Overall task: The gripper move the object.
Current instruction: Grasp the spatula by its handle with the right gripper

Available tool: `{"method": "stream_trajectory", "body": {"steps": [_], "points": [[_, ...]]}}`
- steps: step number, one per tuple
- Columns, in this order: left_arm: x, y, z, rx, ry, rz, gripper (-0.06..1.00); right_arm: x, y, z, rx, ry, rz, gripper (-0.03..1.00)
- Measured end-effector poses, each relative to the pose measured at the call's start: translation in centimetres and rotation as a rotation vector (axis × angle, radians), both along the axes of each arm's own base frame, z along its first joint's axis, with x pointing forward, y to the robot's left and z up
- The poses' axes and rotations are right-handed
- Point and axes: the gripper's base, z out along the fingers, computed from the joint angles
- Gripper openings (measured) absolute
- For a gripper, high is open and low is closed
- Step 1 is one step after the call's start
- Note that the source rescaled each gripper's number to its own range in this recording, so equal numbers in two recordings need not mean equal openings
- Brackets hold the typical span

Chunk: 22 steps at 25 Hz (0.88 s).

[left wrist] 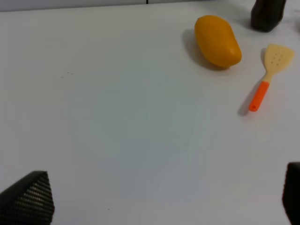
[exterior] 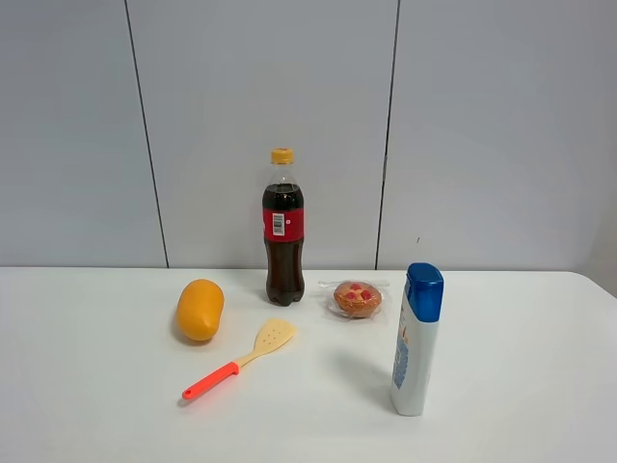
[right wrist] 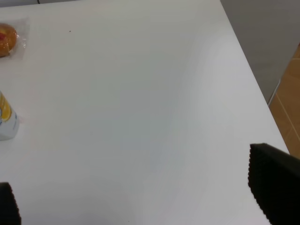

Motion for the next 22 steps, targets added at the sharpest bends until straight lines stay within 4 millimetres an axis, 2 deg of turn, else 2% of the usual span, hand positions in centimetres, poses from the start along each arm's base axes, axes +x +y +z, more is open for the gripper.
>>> {"method": "stream_trajectory", "body": {"steps": [10, 12, 15, 22], "points": [[0.0, 0.0, 0.0, 0.000, 0.000, 0.000, 1.00, 0.3, 0.1, 0.4, 0.004, 0.010, 0.011, 1.00], [0.0, 0.0, 0.0, 0.000, 0.000, 0.000, 1.00, 0.8, 0.3, 1.8, 0.016, 0.010, 0.029, 1.00], [0.0, 0.0, 0.0, -0.001, 0.000, 0.000, 1.00, 2.0, 0.7, 5.4, 0.032, -0.016, 0.071, 1.00], [0.0, 0.0, 0.0, -0.003, 0.000, -0.001, 1.00, 6.7, 1.5, 13.5, 0.092, -0.002, 0.163, 1.00]]}}
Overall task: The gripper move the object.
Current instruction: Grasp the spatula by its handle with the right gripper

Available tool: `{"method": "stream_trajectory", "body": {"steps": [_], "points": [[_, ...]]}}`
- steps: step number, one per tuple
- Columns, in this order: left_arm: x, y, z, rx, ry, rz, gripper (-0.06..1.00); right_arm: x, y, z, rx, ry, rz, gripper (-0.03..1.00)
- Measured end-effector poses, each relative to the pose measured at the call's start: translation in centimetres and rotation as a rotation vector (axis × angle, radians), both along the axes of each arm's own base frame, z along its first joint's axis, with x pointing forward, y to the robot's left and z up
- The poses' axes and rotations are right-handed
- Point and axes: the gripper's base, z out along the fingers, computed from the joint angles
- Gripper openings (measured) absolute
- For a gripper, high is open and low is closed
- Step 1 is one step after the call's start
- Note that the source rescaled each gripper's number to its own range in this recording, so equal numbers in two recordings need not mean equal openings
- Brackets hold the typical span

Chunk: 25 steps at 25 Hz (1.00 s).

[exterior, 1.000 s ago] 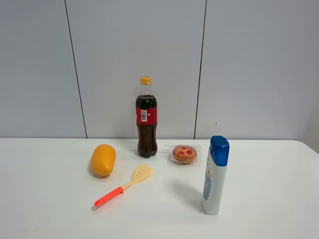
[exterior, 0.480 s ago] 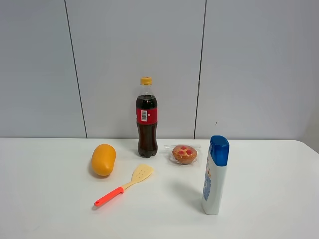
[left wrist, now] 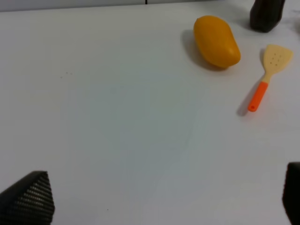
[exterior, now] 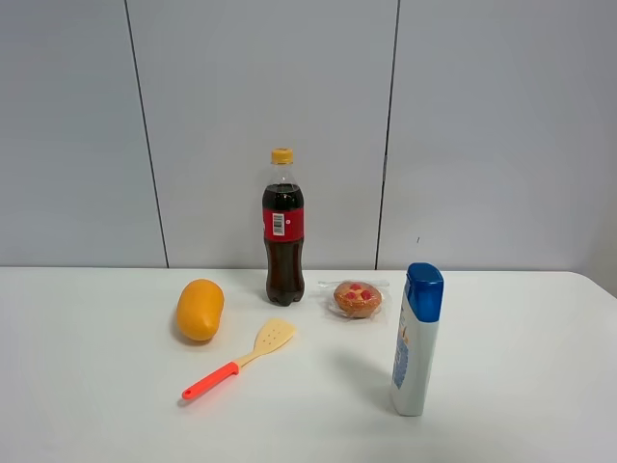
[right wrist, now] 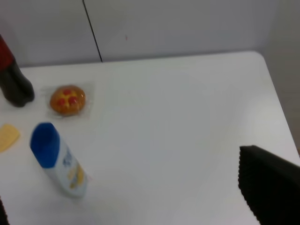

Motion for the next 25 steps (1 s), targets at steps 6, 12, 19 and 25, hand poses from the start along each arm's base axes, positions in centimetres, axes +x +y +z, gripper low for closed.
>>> {"method": "stream_trajectory", "body": {"steps": [6, 12, 19, 25], "points": [[0.0, 0.0, 0.0, 0.000, 0.000, 0.000, 1.00, 4.9, 0.7, 4.0, 0.050, 0.094, 0.082, 1.00], [0.0, 0.0, 0.0, 0.001, 0.000, -0.001, 1.00, 10.6, 3.2, 8.4, 0.033, 0.080, 0.249, 1.00], [0.0, 0.0, 0.0, 0.002, 0.000, 0.000, 1.00, 15.1, 8.4, 8.1, 0.068, 0.200, 0.422, 1.00], [0.0, 0.0, 0.0, 0.001, 0.000, 0.000, 1.00, 17.4, 13.9, 5.6, 0.061, 0.268, 0.557, 1.00]]}}
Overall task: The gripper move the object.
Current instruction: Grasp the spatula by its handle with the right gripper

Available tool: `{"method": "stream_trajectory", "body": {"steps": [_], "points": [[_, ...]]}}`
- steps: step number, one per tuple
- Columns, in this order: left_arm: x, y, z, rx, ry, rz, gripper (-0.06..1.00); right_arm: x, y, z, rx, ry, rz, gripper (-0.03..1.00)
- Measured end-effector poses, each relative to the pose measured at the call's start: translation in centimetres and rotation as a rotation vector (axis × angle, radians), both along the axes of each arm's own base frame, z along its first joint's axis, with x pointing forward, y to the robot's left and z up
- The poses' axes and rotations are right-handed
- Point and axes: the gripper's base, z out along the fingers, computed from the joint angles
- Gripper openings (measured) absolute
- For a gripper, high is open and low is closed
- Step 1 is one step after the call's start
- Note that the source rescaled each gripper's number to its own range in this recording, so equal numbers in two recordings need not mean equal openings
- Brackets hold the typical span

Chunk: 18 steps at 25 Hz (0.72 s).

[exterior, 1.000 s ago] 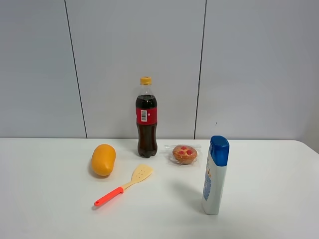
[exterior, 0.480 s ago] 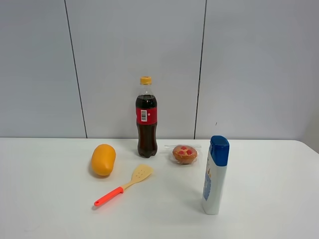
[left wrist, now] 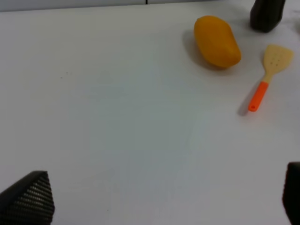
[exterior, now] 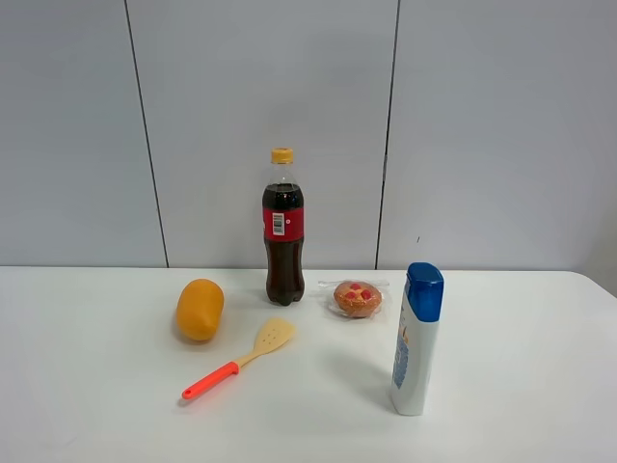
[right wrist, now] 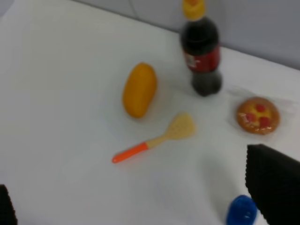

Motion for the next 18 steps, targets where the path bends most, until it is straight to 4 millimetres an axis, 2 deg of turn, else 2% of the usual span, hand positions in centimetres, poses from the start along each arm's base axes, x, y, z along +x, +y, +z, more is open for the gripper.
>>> {"method": "stream_trajectory", "body": {"steps": [5, 11, 18], "points": [[0.0, 0.0, 0.0, 0.000, 0.000, 0.000, 1.00, 0.8, 3.9, -2.6, -0.073, 0.052, 0.051, 1.00], [0.0, 0.0, 0.0, 0.001, 0.000, 0.000, 1.00, 2.1, 8.4, -7.1, -0.189, 0.132, 0.111, 1.00], [0.0, 0.0, 0.0, 0.001, 0.000, 0.000, 1.00, 4.4, 11.0, -11.8, -0.251, 0.220, 0.124, 1.00]]}}
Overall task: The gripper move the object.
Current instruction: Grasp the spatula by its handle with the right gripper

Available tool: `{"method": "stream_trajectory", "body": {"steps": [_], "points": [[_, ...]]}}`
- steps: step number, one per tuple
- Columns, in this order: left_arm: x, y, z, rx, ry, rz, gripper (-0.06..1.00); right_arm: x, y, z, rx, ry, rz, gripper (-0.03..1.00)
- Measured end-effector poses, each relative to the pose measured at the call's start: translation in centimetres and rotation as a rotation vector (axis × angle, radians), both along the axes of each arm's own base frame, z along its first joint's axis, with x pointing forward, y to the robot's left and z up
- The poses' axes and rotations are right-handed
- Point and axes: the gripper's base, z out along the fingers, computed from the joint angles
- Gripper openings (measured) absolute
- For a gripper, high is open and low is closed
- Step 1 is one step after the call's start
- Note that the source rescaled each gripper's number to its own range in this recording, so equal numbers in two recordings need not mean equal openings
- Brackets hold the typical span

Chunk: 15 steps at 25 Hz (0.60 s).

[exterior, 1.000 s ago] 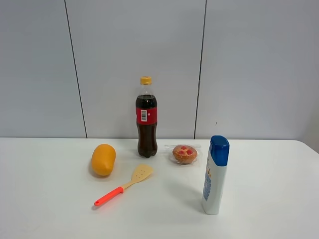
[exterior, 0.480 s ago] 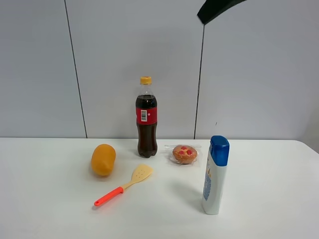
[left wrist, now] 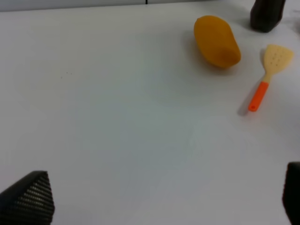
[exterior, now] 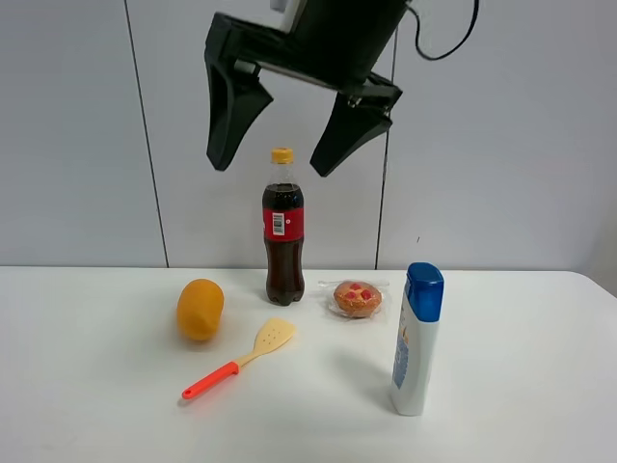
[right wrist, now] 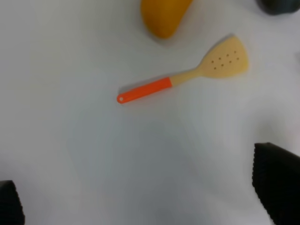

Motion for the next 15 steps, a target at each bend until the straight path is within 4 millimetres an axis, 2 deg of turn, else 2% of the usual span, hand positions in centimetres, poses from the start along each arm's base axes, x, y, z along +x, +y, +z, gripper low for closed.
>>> {"method": "stream_trajectory", "body": {"steps": [10, 15], "points": [[0.0, 0.0, 0.0, -0.001, 0.000, 0.001, 1.00, 2.8, 3.1, -6.5, 0.012, 0.159, -0.142, 1.00], [0.0, 0.0, 0.0, -0.001, 0.000, 0.001, 1.00, 2.9, 3.7, -7.7, 0.017, 0.233, -0.252, 1.00]]}}
